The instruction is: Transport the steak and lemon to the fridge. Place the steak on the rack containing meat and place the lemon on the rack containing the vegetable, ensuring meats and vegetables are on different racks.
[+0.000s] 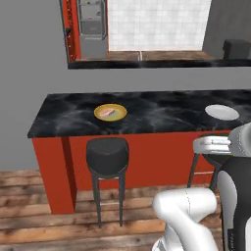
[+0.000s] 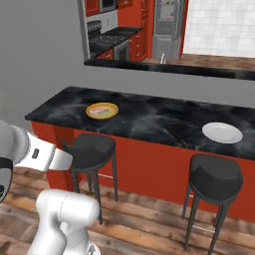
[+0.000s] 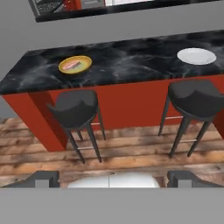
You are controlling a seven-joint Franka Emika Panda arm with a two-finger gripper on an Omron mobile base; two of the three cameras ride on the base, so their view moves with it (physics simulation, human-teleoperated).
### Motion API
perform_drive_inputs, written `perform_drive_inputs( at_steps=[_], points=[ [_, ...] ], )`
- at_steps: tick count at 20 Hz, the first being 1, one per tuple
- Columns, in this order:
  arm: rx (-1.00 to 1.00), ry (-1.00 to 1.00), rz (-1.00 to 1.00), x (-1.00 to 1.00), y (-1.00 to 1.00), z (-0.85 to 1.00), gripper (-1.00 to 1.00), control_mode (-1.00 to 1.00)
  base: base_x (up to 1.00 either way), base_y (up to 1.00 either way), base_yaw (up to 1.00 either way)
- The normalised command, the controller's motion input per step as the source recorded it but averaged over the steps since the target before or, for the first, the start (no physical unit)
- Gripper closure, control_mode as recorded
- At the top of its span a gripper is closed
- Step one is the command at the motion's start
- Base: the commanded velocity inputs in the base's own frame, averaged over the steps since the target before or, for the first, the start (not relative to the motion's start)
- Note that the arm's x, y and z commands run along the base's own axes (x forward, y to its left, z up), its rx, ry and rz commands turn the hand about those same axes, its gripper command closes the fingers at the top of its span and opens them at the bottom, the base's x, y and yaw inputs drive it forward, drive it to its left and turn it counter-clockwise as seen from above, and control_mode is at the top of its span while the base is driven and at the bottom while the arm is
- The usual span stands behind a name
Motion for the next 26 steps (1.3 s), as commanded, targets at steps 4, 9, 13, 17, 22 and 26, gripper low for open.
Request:
perform_drive_inputs(
  at_steps=[4,9,13,17,22,26],
  points=[
    [0.0,0.0,0.0,0.0,0.0,0.0,-1.0,1.0,0.48,1.0,-0.2],
    [0.0,0.0,0.0,0.0,0.0,0.0,-1.0,1.0,0.37,0.68,-0.15],
    [0.0,0.0,0.0,0.0,0.0,0.0,-1.0,1.0,0.82,-0.06,-0.01],
    [0.0,0.0,0.0,0.0,0.0,0.0,-1.0,1.0,1.0,-0.07,-0.05],
    [0.0,0.0,0.0,0.0,0.0,0.0,-1.0,1.0,1.0,0.02,-0.06],
    [0.0,0.0,0.0,0.0,0.0,0.0,-1.0,1.0,1.0,0.16,-0.18]
  ],
)
